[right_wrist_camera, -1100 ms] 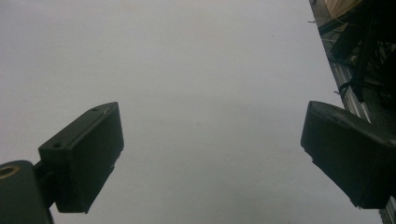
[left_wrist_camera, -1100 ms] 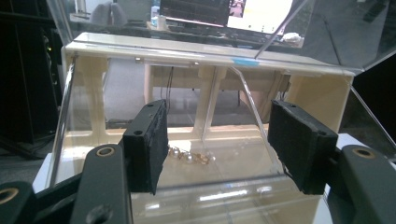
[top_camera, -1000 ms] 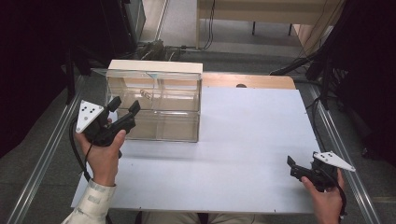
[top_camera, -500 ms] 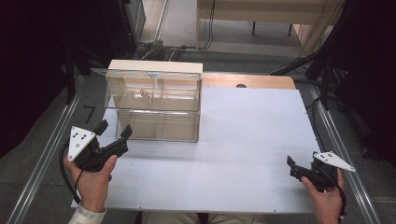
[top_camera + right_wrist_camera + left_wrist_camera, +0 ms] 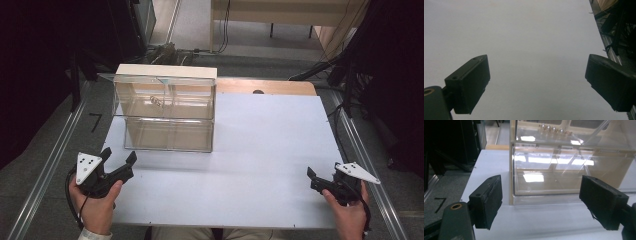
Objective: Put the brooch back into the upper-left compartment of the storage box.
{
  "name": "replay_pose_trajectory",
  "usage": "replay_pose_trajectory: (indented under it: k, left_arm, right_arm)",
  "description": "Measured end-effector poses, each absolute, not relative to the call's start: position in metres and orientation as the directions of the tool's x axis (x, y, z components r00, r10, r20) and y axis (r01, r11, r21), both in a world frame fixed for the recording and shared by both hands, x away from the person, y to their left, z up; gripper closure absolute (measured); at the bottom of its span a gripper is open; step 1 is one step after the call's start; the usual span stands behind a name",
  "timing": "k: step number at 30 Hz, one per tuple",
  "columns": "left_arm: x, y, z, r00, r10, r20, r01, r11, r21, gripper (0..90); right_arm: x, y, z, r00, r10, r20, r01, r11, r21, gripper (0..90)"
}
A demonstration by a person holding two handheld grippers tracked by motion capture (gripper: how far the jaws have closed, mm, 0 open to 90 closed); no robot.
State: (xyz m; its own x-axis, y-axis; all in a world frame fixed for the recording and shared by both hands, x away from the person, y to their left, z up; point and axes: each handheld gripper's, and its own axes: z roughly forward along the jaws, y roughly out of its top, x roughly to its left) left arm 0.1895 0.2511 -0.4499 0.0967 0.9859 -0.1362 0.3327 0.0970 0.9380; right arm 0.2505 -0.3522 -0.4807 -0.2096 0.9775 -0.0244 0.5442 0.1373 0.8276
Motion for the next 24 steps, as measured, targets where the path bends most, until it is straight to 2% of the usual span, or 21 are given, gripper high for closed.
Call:
replay_pose_trajectory:
  k: [14, 24]
  left_arm:
    - [0.192, 0.262, -0.480, 0.052, 0.995, -0.091, 0.428, 0.060, 0.902, 18.3]
    - [0.196, 0.272, -0.493, 0.032, 0.993, -0.114, 0.498, 0.083, 0.863, 16.4]
  right_arm:
    - [0.246, -0.355, -0.481, -0.208, 0.978, -0.021, 0.549, 0.134, 0.825, 4.4]
    - [0.246, -0.359, -0.485, -0.200, 0.979, -0.030, 0.567, 0.141, 0.811, 4.4]
